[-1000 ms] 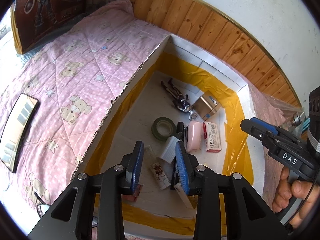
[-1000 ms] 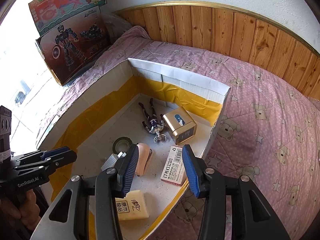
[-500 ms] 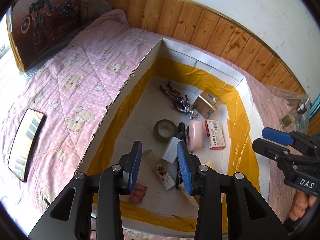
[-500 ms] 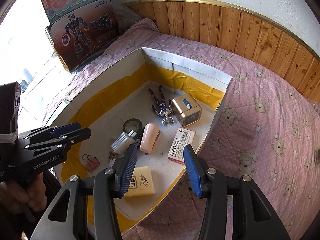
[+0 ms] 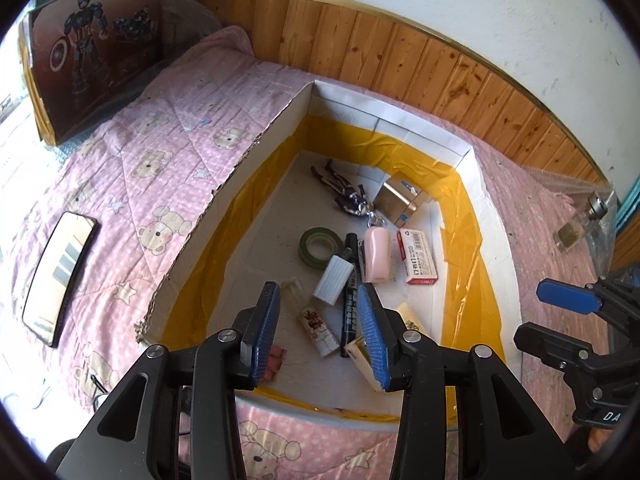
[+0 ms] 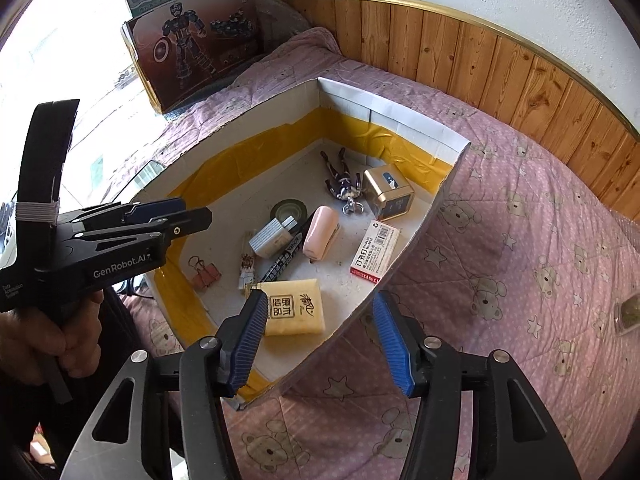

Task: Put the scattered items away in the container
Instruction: 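Withdraw both open grippers from above the box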

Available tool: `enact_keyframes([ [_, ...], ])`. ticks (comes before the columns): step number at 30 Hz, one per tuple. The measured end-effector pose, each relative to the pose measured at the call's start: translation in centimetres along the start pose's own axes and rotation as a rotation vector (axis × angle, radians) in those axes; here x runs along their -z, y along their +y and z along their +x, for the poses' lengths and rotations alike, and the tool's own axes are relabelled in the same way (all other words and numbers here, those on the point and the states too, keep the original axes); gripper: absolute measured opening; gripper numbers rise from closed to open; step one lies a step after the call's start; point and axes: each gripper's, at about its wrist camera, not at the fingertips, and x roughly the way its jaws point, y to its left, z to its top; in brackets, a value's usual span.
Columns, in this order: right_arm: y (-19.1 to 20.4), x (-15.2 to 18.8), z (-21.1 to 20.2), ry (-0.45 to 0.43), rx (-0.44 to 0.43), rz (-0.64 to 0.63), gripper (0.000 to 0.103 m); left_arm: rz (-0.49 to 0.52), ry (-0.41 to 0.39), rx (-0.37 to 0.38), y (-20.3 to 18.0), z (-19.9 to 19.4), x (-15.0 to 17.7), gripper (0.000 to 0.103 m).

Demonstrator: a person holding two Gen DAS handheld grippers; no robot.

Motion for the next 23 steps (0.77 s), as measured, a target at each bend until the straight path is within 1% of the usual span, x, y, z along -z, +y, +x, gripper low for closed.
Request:
enact_keyframes([
  [5, 0.3, 0.6, -0.7, -0.005, -0.004, -0.001, 0.058, -0.003, 0.015, 0.010, -0.7, -0.8, 1.1, 0.043],
  [10, 0.9, 0.8, -1.3, -0.016, -0.011, -0.005, 0.059, 0.018, 0.016, 0.013, -1.9, -2.0, 1.7, 0.044],
  [13, 1.2, 0.9, -1.6, -0.019, -0.016, -0.014, 0.060, 0.021, 0.017, 0.033, -2.6, -2.8, 1.8, 0.044],
  [15, 1.5, 1.0, -1.7, -0.014, -0.016, -0.021, 0.061, 0.011, 0.000, 0.053, -2.9, -3.6, 1.8, 0.044],
  [16, 1.7, 1.0, -1.7, -0.011, -0.016, -0.027, 0.061, 0.015, -0.023, 0.067, -3.2, -4.1, 1.8, 0.044],
  [19, 2.1, 1.2, -1.8, -0.009, -0.013, -0.044, 0.061, 0.005, -0.073, 0.066, -3.5, -5.6, 2.0, 0.046],
  [21, 2.3, 1.3, -1.9, -0.011, -0.016, -0.048, 0.061, 0.033, -0.086, 0.031, -4.1, -6.2, 1.9, 0.046],
  [23, 2.2, 1.4, -2.1, -0.013, -0.017, -0.048, 0.061, 0.051, -0.081, 0.011, -4.4, -6.4, 2.0, 0.052],
])
